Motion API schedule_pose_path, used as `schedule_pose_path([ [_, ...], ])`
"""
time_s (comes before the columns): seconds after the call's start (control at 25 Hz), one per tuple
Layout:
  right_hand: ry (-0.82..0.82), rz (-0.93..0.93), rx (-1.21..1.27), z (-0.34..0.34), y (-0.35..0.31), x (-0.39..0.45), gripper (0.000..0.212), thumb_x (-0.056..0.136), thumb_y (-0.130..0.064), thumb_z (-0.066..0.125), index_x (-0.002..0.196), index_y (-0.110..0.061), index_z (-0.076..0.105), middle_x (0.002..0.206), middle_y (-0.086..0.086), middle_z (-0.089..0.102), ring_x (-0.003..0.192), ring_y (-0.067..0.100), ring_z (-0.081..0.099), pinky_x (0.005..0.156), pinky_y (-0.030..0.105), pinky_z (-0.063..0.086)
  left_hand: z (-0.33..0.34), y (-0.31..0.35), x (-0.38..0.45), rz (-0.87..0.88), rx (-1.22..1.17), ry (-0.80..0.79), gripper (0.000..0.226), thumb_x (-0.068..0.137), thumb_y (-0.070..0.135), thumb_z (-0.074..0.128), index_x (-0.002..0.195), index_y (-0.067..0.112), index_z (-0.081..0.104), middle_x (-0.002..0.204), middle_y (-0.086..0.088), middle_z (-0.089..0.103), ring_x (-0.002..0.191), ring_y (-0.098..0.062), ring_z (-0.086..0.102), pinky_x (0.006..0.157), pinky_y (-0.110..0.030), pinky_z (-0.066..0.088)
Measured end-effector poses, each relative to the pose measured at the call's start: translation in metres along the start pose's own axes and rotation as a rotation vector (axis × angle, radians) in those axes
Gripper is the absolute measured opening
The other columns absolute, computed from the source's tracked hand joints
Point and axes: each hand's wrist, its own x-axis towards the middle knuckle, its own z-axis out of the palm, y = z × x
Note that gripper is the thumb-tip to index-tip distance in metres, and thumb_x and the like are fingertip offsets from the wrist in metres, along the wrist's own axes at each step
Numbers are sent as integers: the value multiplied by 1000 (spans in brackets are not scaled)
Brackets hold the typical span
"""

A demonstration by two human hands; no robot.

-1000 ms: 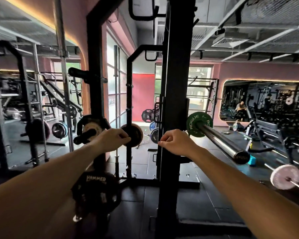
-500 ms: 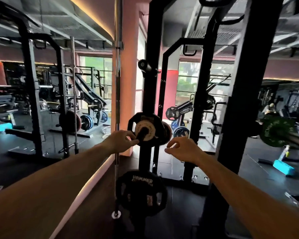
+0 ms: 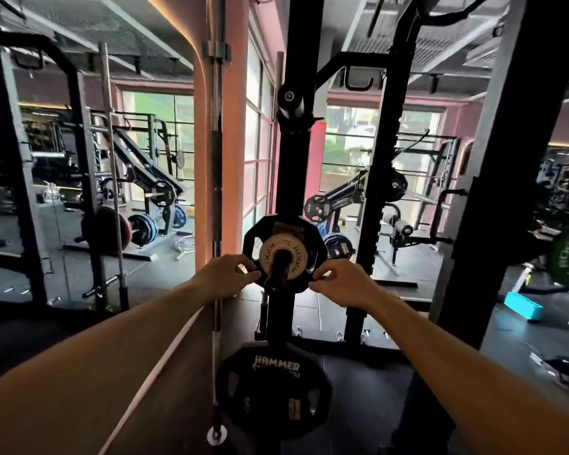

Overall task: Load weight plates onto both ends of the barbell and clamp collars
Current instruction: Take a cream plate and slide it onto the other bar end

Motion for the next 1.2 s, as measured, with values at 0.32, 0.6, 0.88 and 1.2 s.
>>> schedule_pose_path([
  [0.32,52,-67,81,35,47,142,33,87,-32,68,119,-37,63,93,-13,66,87,13,62,72,20,45,48,-30,141,8,-5,5,40,90,39,67,127,31,55,107,-2,70,101,-28,68,86,-35,53],
  [0.6,33,-136,75,52,58,174,55,83,-23,76,130,-33,50,105,0,69,86,17,66,74,25,50,69,-45,169,33,-38,114,31,87,34,69,103,34,43,91,-1,69,80,-26,68,70,-37,53],
  [0.88,-31,-113,7,57,28,101,16,87,-18,72,101,-10,68,86,5,65,76,21,59,61,24,45,39,-40,102,137,-15,8,10,83,21,78,87,21,69,77,7,63,72,-16,60,71,-35,53],
  [1.2,28,-113,4,13,3,-48,15,90,-21,70,99,-11,63,96,3,66,89,24,62,74,30,50,17,23,-17,285,-96,-58,17,83,9,76,97,17,73,85,-2,71,74,-17,68,69,-37,58],
])
